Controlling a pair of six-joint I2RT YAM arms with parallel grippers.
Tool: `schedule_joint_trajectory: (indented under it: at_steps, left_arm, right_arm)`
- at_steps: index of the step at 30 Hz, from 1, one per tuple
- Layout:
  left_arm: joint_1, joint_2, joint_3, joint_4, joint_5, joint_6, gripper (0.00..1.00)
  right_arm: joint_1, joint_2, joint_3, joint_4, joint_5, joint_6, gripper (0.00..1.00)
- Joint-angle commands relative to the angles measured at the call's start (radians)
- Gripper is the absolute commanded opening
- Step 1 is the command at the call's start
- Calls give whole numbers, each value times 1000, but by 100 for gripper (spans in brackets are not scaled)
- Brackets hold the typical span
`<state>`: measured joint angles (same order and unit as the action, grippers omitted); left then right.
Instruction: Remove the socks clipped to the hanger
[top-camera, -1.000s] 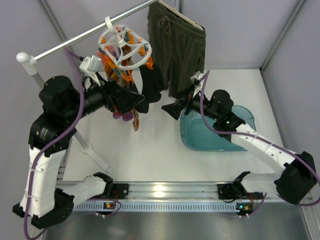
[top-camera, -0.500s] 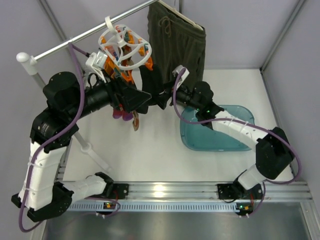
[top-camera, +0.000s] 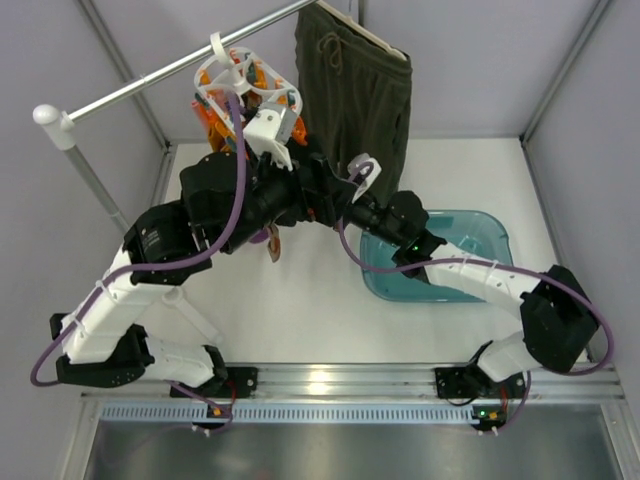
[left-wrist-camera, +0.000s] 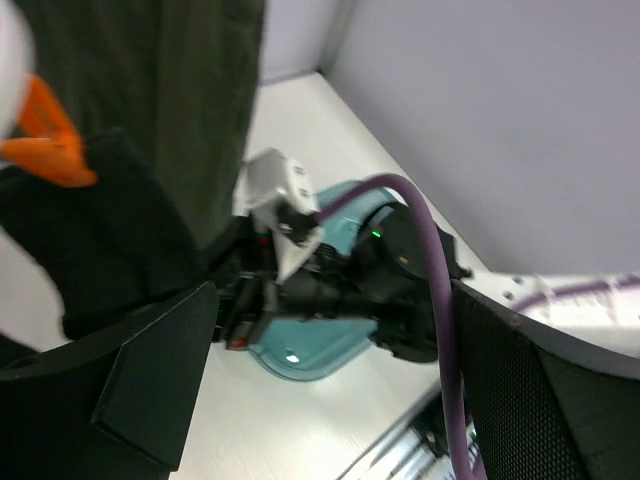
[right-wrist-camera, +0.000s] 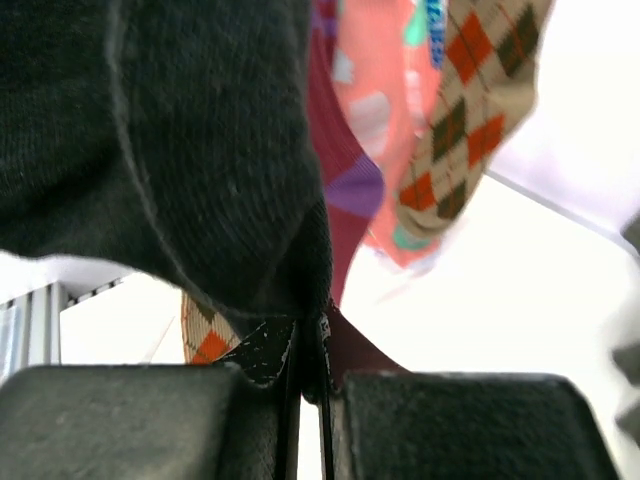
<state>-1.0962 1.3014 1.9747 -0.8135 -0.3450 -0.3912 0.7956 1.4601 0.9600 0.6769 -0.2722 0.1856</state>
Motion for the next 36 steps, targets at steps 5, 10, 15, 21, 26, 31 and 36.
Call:
schedule_joint_trajectory:
  at_steps: [5,10,15,21,26,31,36]
  left_arm:
    - [-59,31,56,33,-533,63,97]
    - [-203,96,102,34,-889,115,97]
    - [-269,70,56,36,-948,97,98]
    - [-271,111,116,39,-1084,116,99]
    - [-271,232,229,39,-1198,193,99]
    - [-266,268,242,34,-1221,204,95]
    - [-225,306,243,34,-1210,212,95]
  right_arm:
    - [62,-107,-82,142,91,-6,0]
    - [111,-136,-122,167,130,-37,0]
    - [136,-142,-112,156,130,-31,0]
    - [198,-152,-104,109,224,-139,0]
    - [263,-135,-107,108,292,-224,0]
    - [323,-126,-93,102,355,-308,0]
    - [355,-126,-98,121,355,-336,0]
